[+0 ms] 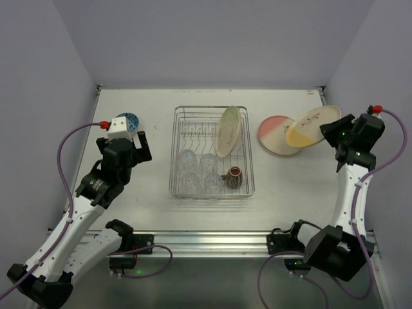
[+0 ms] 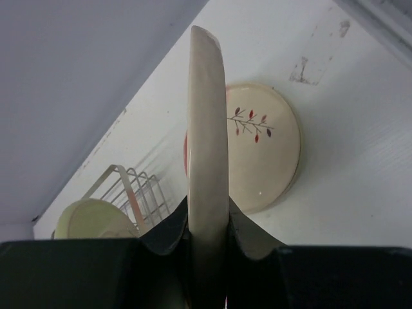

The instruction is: Unload the mixed dishes from the dish rack

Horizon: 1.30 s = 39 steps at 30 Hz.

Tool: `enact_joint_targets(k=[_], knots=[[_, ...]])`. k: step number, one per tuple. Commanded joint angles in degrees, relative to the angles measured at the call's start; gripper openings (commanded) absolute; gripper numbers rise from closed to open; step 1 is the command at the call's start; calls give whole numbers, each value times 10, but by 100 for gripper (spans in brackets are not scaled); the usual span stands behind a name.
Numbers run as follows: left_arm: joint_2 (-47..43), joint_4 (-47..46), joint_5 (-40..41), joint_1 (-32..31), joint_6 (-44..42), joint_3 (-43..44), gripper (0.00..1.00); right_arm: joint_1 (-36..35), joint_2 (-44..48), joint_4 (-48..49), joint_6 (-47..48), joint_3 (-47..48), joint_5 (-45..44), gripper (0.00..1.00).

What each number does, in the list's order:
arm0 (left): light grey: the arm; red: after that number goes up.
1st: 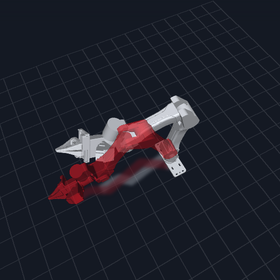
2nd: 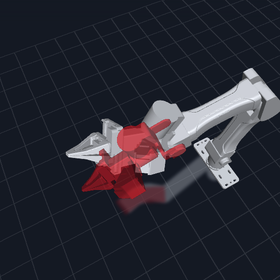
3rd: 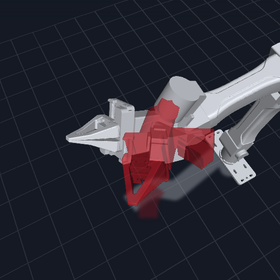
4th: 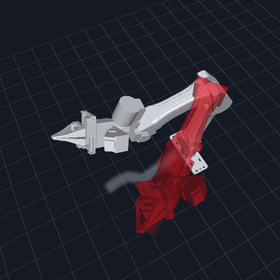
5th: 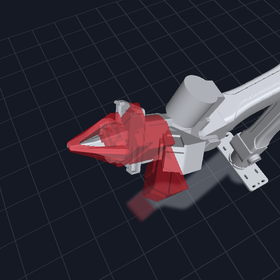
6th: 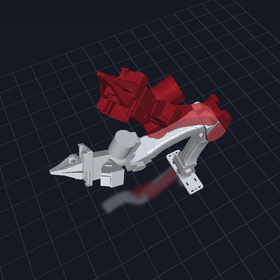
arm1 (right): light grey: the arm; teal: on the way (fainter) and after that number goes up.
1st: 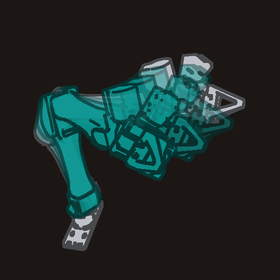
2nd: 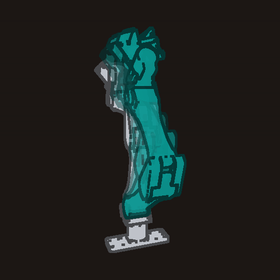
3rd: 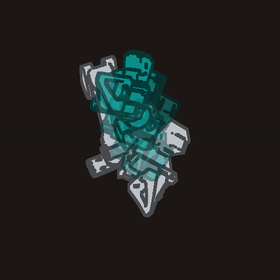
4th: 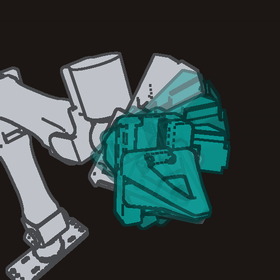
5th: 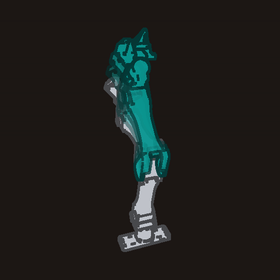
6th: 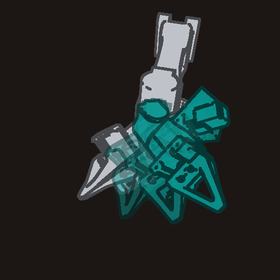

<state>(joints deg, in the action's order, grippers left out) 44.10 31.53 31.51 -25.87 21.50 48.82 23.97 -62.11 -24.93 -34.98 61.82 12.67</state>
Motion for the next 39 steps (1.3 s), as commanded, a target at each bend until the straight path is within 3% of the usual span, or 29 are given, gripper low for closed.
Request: enact_joint_targets(k=[1,9,19,31,37,39], knots=[[-5,-27,-5,5,-3,-7,100,25,15,267,-92,-74,182,0],[-8,-31,-14,6,-7,-8,100,52,-67,459,-143,-167,224,0],[-7,-34,-34,5,-12,-9,100,53,-176,575,-186,-207,250,0],[-9,-37,-43,5,-15,-10,100,52,-271,574,-188,-189,229,4],[-9,-38,-48,5,-16,-11,100,52,-318,554,-190,-167,232,15],[-9,-38,-49,5,-17,-11,100,51,-333,539,-188,-154,229,23]])
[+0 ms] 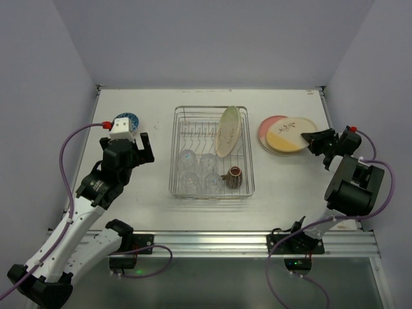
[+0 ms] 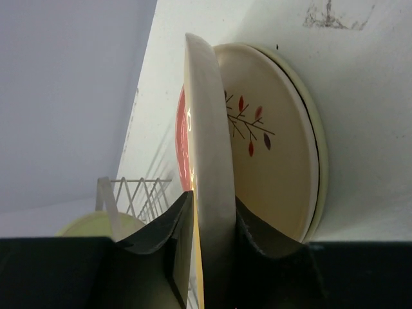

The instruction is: Unload the mixed dishes from the dish rack

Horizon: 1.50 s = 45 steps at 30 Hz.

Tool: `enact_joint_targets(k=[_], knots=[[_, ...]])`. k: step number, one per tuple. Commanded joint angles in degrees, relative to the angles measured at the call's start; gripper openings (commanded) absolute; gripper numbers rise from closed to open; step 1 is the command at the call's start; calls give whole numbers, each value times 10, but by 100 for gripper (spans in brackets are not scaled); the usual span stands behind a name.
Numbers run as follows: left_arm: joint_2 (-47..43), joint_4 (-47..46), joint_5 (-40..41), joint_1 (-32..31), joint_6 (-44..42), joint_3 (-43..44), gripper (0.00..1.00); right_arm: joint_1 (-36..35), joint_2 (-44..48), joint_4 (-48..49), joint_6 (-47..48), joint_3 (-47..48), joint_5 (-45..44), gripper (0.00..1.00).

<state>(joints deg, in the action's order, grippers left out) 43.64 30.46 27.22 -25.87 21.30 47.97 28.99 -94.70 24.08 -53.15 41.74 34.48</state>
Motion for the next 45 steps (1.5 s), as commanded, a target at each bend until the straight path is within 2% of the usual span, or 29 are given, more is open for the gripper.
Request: enact_joint_targets(k=[1,10,15,19,22,23,24,27,38,42,45], knots=[[-4,-27,-7,5,-15,-2,100,-1,-12,32,-6,51,9,31],[-1,-28,-12,5,-17,-3,100,-45,-42,-176,54,134,-102,52],[0,-29,-17,5,-18,-3,100,-79,-57,-272,88,186,-164,55],[1,-30,-22,5,-19,-4,100,-95,-59,-302,92,201,-205,69],[5,-31,-27,5,-20,-3,100,-109,-54,-315,94,207,-229,72],[7,-31,-29,5,-20,-3,100,-114,-53,-322,96,214,-249,81],[7,-31,-31,5,-20,-2,100,-125,-53,-336,102,218,-259,83],[9,-31,-32,5,-21,-3,100,-136,-50,-338,101,221,-276,87],[11,-31,-35,5,-22,-4,100,-168,-51,-385,116,260,-325,88],[10,-31,-36,5,-22,-3,100,-191,-51,-434,142,287,-376,97],[9,-32,-36,5,-22,-3,100,-200,-46,-453,152,300,-407,98]])
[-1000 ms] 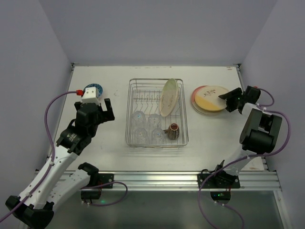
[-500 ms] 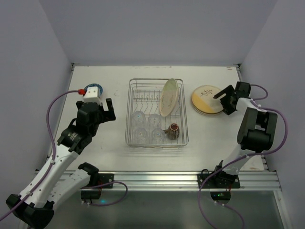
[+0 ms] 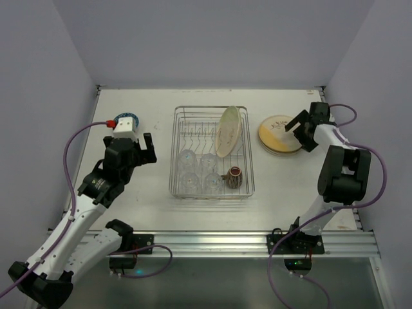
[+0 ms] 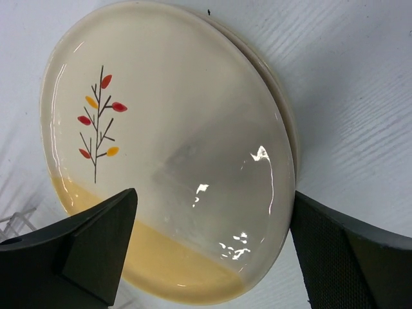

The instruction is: Unload the mixed dishes from the dish rack

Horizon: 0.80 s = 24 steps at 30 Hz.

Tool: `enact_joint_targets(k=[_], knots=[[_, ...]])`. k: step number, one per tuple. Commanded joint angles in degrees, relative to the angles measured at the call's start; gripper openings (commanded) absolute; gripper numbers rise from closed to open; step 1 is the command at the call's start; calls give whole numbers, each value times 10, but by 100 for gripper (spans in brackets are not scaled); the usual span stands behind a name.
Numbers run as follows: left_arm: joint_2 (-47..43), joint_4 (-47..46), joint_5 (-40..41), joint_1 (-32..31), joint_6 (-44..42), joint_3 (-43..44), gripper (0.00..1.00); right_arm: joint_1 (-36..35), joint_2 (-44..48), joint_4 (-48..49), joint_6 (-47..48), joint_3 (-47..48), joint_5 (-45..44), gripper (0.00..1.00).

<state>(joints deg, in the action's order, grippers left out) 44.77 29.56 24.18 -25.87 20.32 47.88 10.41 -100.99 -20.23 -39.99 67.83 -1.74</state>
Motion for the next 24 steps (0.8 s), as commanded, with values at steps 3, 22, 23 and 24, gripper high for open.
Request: enact_joint_targets(k=[3,22,23,24], knots=[[-1,-23,-5,5,-12,-2,100,-16,20,-28,24,47,-54,98],[-7,-11,48,5,2,5,100,-43,230,-7,82,38,124,99],[-9,-9,58,5,6,6,100,-48,239,-4,87,39,150,99],[-14,-4,81,5,10,7,100,-55,245,-4,93,42,169,99]])
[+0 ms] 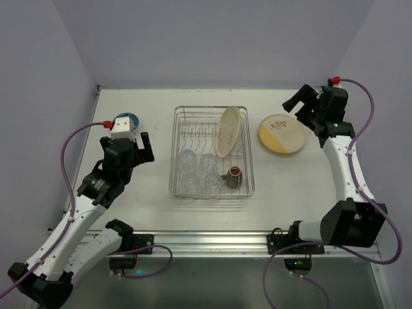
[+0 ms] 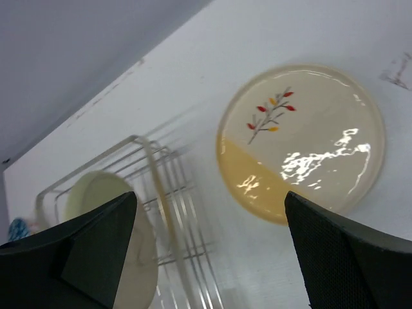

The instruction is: Unload the mixed dishes from the dish rack

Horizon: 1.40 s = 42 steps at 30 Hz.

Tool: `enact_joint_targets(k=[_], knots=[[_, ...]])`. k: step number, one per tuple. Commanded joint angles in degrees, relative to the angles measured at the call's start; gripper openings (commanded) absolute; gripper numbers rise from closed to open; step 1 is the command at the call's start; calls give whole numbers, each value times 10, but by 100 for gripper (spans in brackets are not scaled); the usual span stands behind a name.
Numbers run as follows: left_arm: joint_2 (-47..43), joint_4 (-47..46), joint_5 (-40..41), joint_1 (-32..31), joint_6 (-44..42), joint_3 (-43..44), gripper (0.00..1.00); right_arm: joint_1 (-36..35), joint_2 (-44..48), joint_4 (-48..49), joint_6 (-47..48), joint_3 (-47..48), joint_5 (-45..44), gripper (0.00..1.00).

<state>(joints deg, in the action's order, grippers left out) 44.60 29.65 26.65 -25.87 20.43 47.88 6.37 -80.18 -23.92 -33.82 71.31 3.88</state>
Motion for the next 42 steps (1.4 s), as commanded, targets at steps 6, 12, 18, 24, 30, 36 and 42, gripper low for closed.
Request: enact_joint_targets(k=[6,12,18,24,30,36,42], knots=[[-32,-2,96,5,25,6,100,-147,-2,-81,90,127,72,97],[-20,-4,78,5,22,5,100,-246,-55,-112,90,168,-7,89],[-17,-9,60,5,13,2,100,-285,-133,-150,100,225,-32,79],[-14,-12,51,5,9,2,100,-317,-178,-196,105,269,-106,67],[-13,-12,45,5,7,0,100,-340,-204,-210,102,280,-134,58],[-12,-13,41,5,6,0,100,-345,-230,-220,100,292,-151,51],[-12,-13,38,5,5,0,100,-346,-252,-222,98,303,-154,46]])
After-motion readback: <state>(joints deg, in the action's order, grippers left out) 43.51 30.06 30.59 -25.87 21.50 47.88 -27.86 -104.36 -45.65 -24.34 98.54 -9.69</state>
